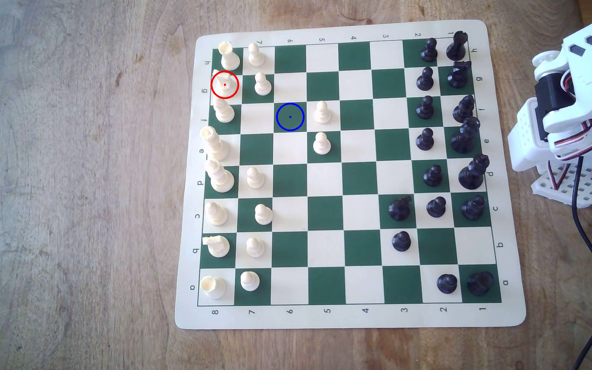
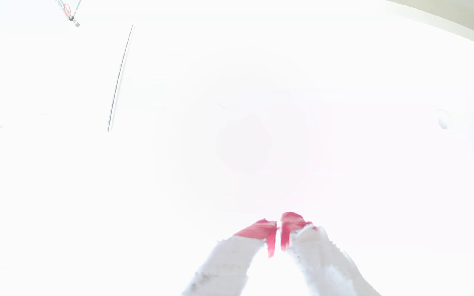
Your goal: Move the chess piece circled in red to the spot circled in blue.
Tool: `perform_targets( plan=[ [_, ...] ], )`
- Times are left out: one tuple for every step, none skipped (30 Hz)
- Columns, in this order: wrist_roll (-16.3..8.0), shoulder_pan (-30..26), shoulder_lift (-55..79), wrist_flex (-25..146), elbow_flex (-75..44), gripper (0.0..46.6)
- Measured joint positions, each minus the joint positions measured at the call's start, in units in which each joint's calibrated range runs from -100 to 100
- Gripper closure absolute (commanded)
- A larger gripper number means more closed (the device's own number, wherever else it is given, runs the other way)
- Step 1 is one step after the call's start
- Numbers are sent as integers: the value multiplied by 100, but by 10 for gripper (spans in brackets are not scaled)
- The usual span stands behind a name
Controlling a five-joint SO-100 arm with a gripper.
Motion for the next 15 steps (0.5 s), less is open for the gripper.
perform_targets(
  plan=[
    [0,0,0,0,0,464],
    [0,0,0,0,0,464],
    [0,0,0,0,0,464],
    [0,0,0,0,0,464],
    [0,-7,0,64,0,464],
    [0,-59,0,343,0,464],
    [0,-88,0,622,-9,464],
    [0,-111,0,964,-36,464],
    [-10,-118,17,1434,-181,464],
    [-15,-118,17,1904,-334,464],
    [-15,-118,17,2582,-533,464],
    [-10,-111,25,2884,-633,464],
    [-10,-81,25,3108,-732,464],
    [-10,-66,25,3394,-859,464],
    [-10,-15,25,3992,-1103,464]
  ],
)
